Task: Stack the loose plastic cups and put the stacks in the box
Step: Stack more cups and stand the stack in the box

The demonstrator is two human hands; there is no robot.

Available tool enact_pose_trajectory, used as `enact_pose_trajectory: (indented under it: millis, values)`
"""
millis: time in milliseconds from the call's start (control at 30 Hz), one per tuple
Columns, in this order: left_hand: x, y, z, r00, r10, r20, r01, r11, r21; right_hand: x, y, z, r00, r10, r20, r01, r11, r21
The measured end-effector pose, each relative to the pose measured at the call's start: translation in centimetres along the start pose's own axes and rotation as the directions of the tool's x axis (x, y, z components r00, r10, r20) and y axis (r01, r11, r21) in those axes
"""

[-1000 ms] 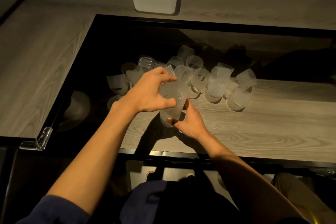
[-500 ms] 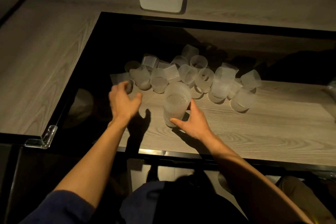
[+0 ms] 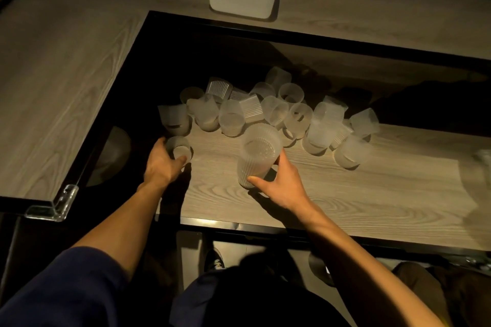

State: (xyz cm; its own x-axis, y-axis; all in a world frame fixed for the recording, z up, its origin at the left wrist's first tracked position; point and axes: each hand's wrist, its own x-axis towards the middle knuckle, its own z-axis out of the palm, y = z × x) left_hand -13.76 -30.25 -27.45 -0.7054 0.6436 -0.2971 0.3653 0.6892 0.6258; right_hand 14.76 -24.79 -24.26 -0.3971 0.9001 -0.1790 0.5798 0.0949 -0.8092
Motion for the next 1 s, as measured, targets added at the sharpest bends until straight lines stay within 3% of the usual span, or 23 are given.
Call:
enact_pose_trajectory:
  millis: [100, 200, 300, 367, 500, 633, 767, 1000]
  values:
    - [-0.6, 1.0, -0.2, 0.997, 0.041, -0.064, -0.044, 0.998, -0.054, 0.0, 0.1, 0.0, 1.0, -0.002, 0.0, 0.002, 1.0, 0.002]
    - [-1.3, 3.1, -1.0, 0.986, 0.136, -0.101, -0.155, 0.964, -0.218, 0.1, 0.2, 0.0, 1.0, -0.01, -0.001, 0.01, 1.0, -0.001]
    - [-2.6, 6.4, -2.1, 0.959, 0.27, -0.086, -0.281, 0.872, -0.4, 0.1, 0.2, 0.0, 1.0, -0.021, 0.0, 0.021, 1.0, 0.004]
    - [-3.9, 9.0, -2.7, 0.901, 0.422, -0.095, -0.417, 0.787, -0.454, 0.1, 0.3, -0.1, 1.0, -0.028, 0.004, 0.028, 1.0, 0.011]
    - [-6.9, 13.2, -3.4, 0.719, 0.69, -0.085, -0.664, 0.645, -0.378, 0.0, 0.3, -0.1, 0.999, -0.033, -0.009, 0.033, 0.999, 0.016]
    - [-8.9, 14.7, -3.0, 0.601, 0.798, 0.026, -0.757, 0.58, -0.299, 0.0, 0.5, 0.2, 0.999, -0.035, -0.021, 0.035, 0.999, 0.023]
    - [-9.8, 14.5, -2.3, 0.551, 0.826, 0.114, -0.801, 0.563, -0.202, -0.1, 1.0, 0.1, 0.999, -0.034, -0.025, 0.035, 0.998, 0.051]
    - [-9.7, 14.4, -2.9, 0.5, 0.857, 0.126, -0.853, 0.513, -0.096, -0.2, 1.2, 0.3, 0.999, -0.044, -0.023, 0.045, 0.998, 0.037]
